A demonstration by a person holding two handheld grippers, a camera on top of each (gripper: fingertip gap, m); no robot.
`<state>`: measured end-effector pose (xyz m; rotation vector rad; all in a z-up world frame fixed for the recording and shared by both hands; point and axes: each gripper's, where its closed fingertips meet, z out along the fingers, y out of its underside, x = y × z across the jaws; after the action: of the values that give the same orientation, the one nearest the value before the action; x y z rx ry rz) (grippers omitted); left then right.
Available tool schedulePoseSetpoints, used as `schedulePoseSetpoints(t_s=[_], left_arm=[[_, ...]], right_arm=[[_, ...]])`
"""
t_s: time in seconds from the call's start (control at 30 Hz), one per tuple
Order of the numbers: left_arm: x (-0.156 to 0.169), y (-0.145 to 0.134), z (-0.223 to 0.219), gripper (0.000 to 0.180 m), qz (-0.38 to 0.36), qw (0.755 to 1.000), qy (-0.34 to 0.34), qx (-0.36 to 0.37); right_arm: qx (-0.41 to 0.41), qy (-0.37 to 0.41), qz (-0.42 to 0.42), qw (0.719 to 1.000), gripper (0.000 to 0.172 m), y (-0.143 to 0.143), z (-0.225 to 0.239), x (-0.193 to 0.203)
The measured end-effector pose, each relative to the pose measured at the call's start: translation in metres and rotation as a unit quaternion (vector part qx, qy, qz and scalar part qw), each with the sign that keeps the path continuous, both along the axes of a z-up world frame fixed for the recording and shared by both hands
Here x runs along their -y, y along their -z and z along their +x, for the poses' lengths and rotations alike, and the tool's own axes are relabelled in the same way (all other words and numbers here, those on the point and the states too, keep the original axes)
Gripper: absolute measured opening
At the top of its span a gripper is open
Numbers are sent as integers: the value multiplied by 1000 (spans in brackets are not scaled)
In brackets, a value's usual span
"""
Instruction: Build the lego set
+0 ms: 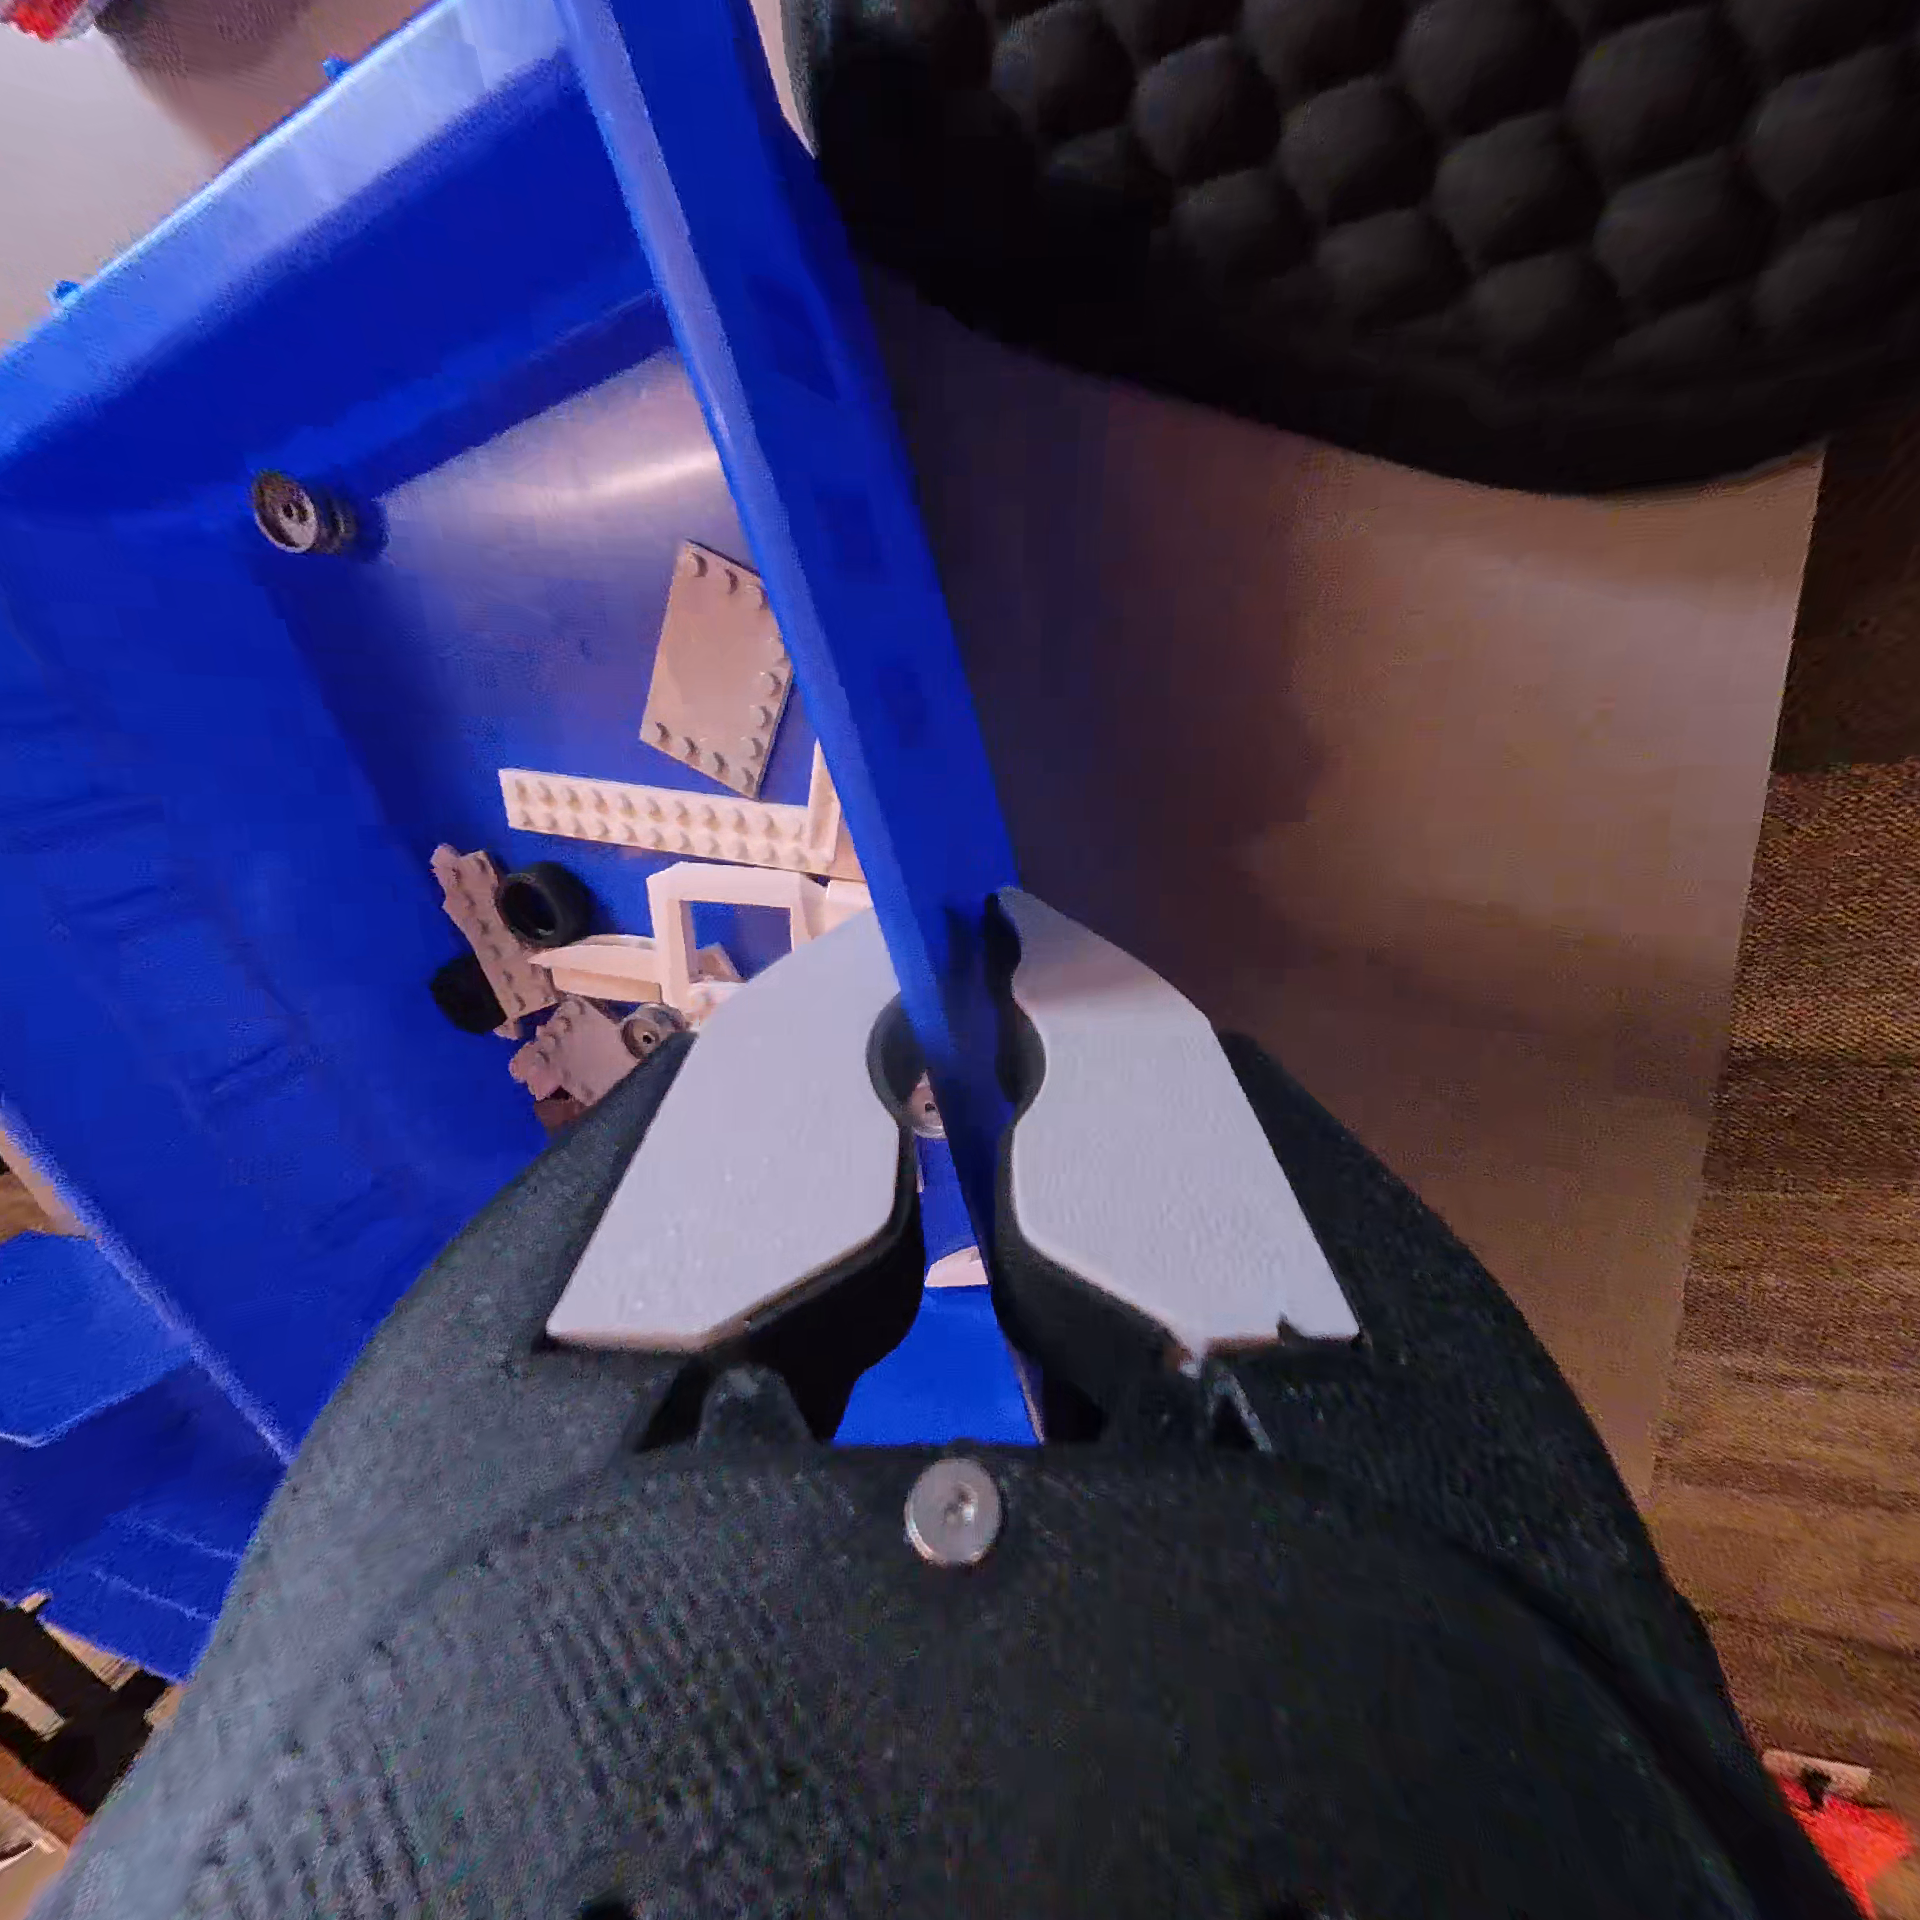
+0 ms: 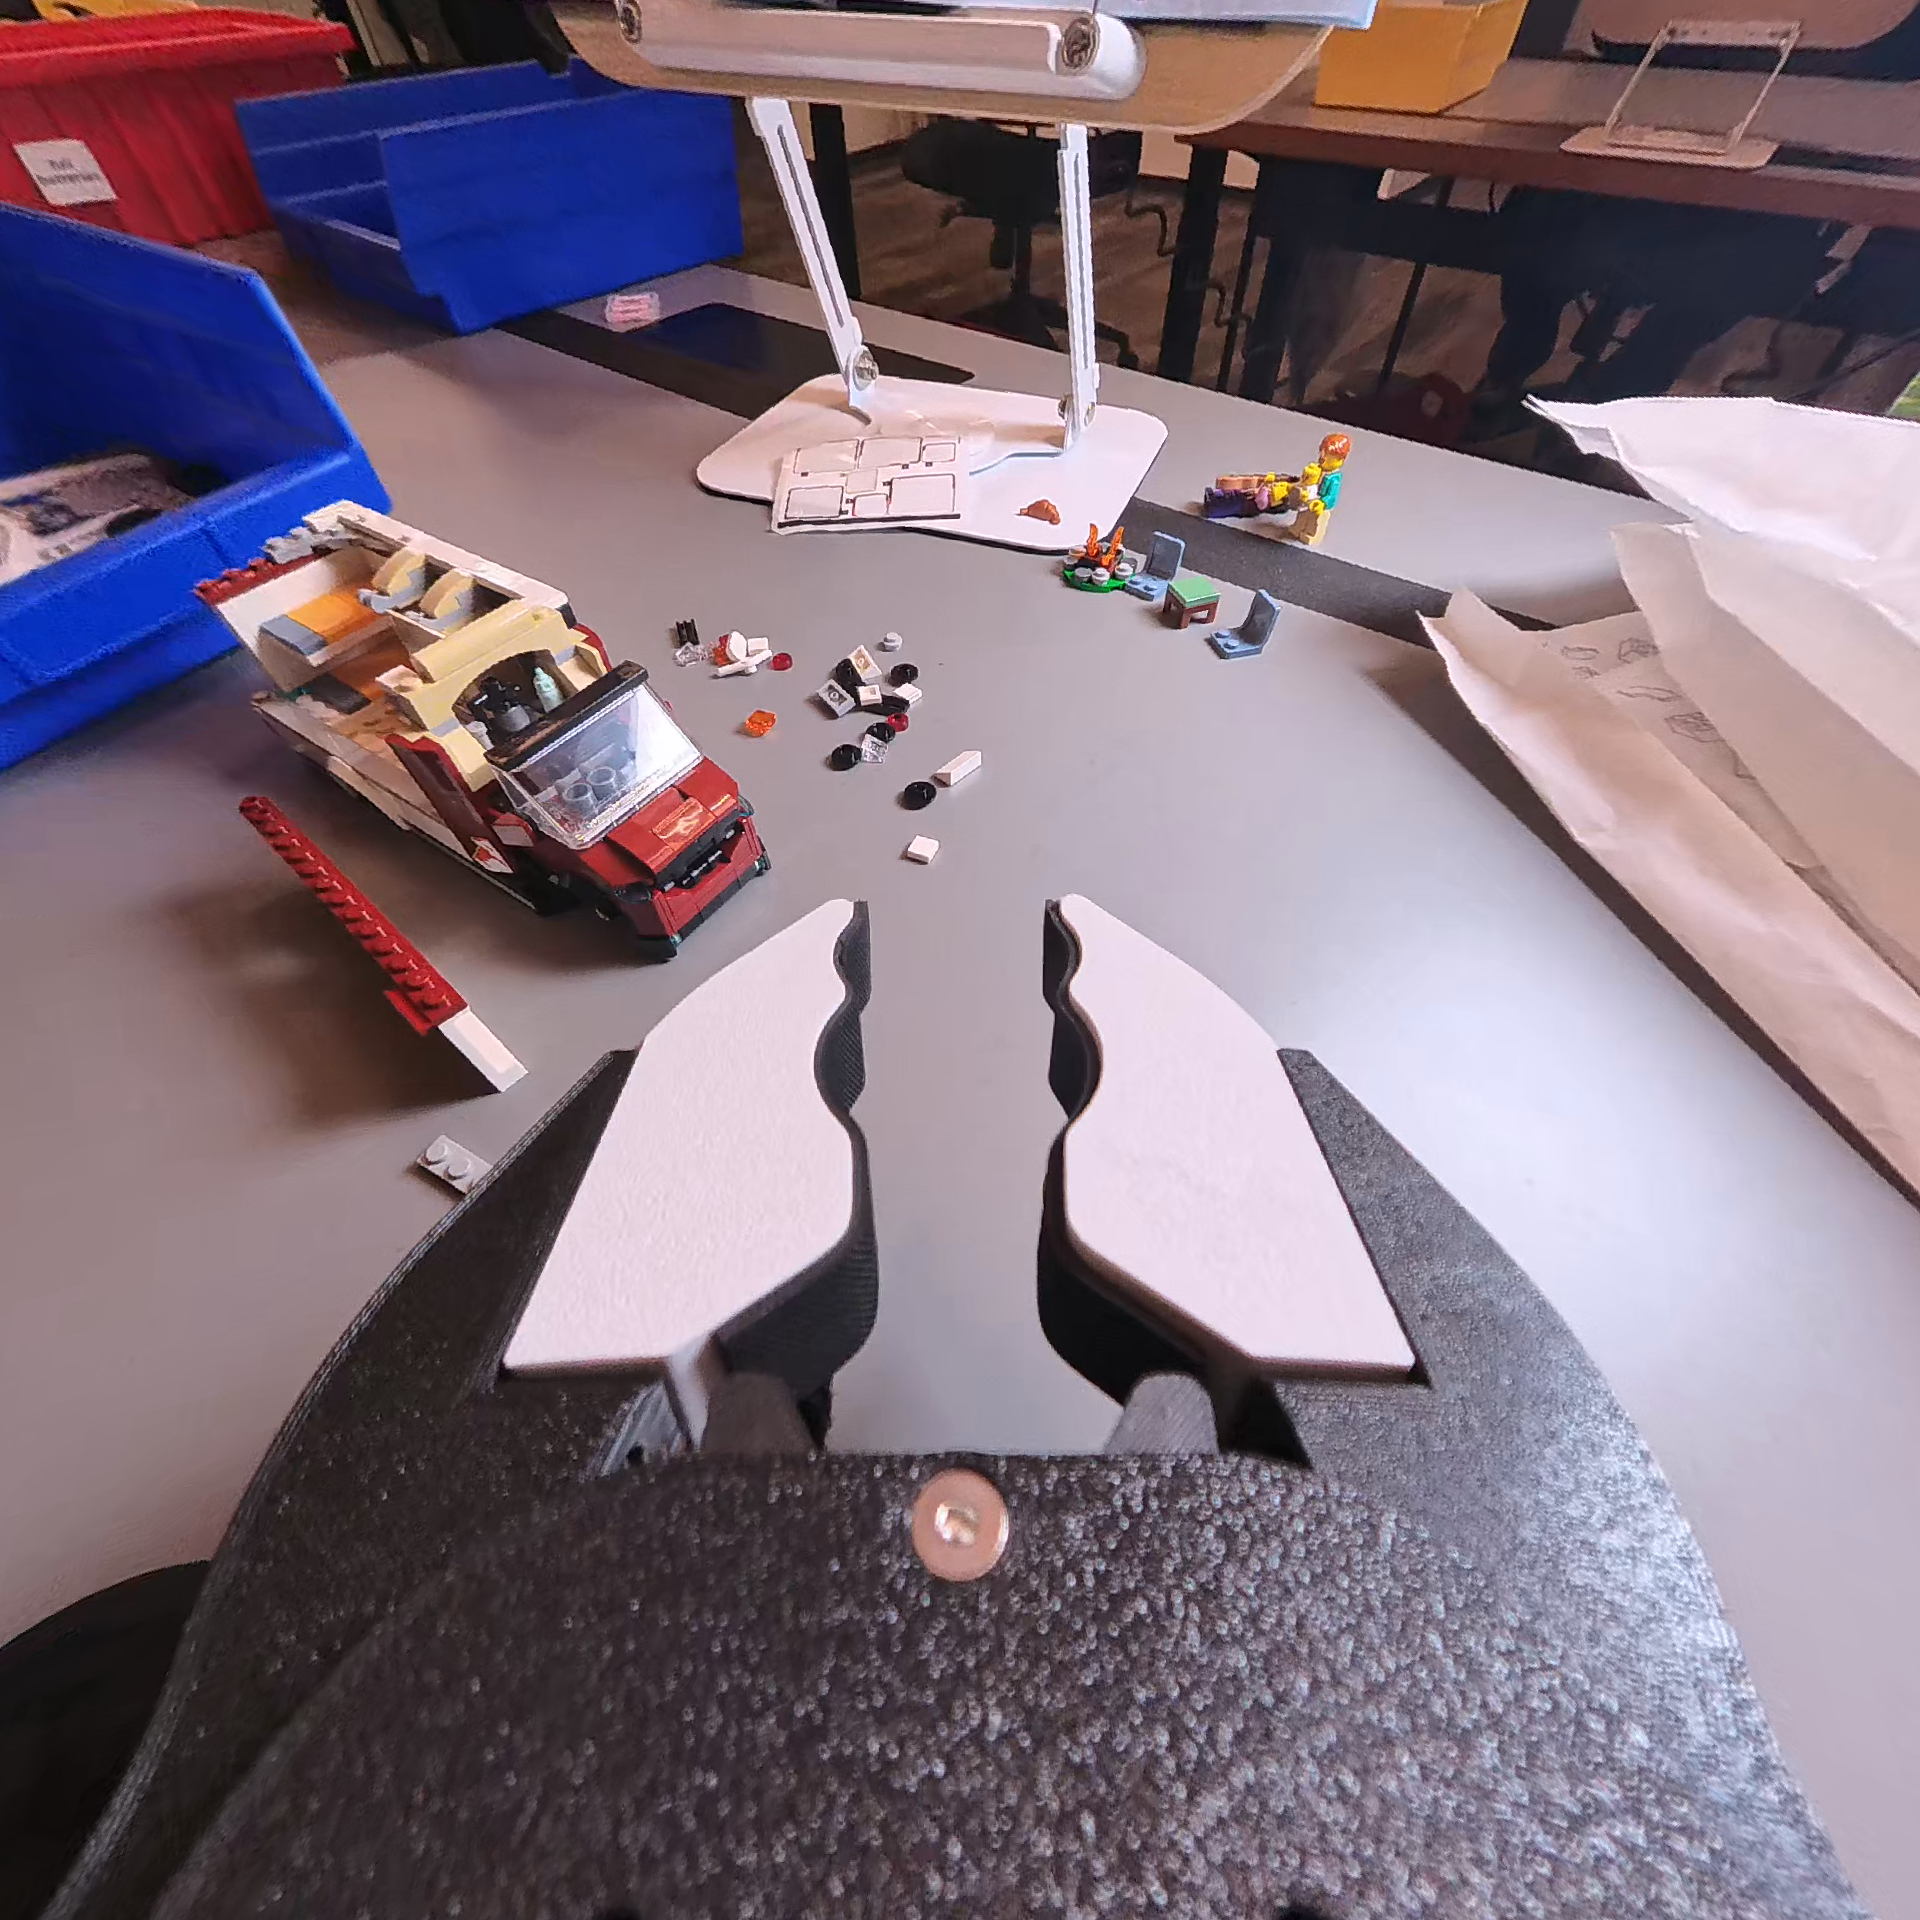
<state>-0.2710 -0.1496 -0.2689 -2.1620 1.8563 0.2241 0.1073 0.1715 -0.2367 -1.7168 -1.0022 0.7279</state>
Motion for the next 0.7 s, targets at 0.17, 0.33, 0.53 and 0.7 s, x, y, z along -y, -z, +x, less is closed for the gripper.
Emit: schedulePoseSetpoints(t_s=[0.17,0.33,0.53,0.7], left_arm=[[-3,-1,-19,12,13,999,29,-28],[-18,-8,-55,22,56,993,16,-103],[-27,-53,-106,40,137,960,-244,24],[-28,-67,-122,54,97,770,-541,323]], right_arm=[[-9,-6,0,1000,31,-1,1,0],[-17,-10,1,1000,31,-1,5,2],[-38,-15,5,999,31,-8,9,5],[-51,-26,13,998,31,-16,10,10]])
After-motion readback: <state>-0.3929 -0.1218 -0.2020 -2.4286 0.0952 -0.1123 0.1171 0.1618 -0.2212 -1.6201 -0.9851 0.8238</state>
